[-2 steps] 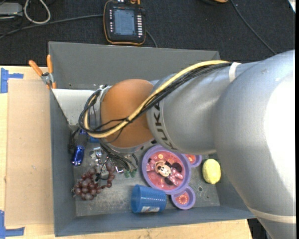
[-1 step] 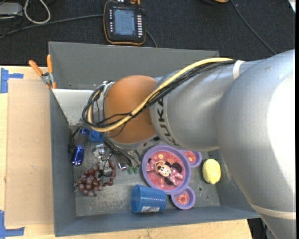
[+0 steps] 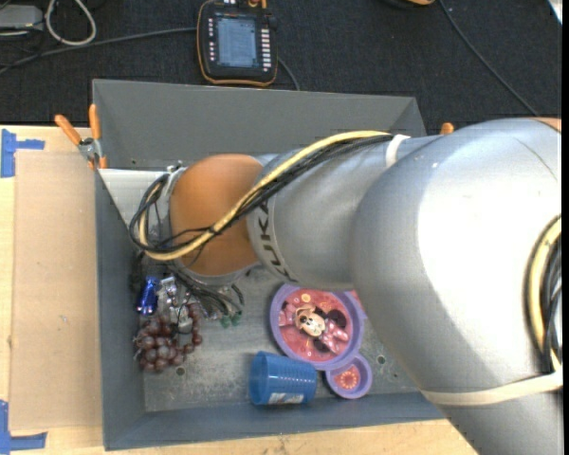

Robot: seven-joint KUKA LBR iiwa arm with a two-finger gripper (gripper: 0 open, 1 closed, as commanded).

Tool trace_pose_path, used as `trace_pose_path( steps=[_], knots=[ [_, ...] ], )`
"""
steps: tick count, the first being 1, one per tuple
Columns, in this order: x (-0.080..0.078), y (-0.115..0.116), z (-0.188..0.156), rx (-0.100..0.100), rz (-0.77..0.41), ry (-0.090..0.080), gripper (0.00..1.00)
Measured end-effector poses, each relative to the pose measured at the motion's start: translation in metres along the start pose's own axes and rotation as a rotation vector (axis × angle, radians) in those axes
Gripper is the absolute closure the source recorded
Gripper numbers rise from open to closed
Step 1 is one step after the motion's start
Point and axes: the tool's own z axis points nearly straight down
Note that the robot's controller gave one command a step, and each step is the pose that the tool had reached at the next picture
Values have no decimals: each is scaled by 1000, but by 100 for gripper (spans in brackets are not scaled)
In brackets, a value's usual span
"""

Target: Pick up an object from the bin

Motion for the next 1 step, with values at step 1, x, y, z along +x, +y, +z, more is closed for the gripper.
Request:
trace_pose_path(
  steps=[1],
  knots=[
    [1,-4,-1,-7,-75,-9,100]
  ],
)
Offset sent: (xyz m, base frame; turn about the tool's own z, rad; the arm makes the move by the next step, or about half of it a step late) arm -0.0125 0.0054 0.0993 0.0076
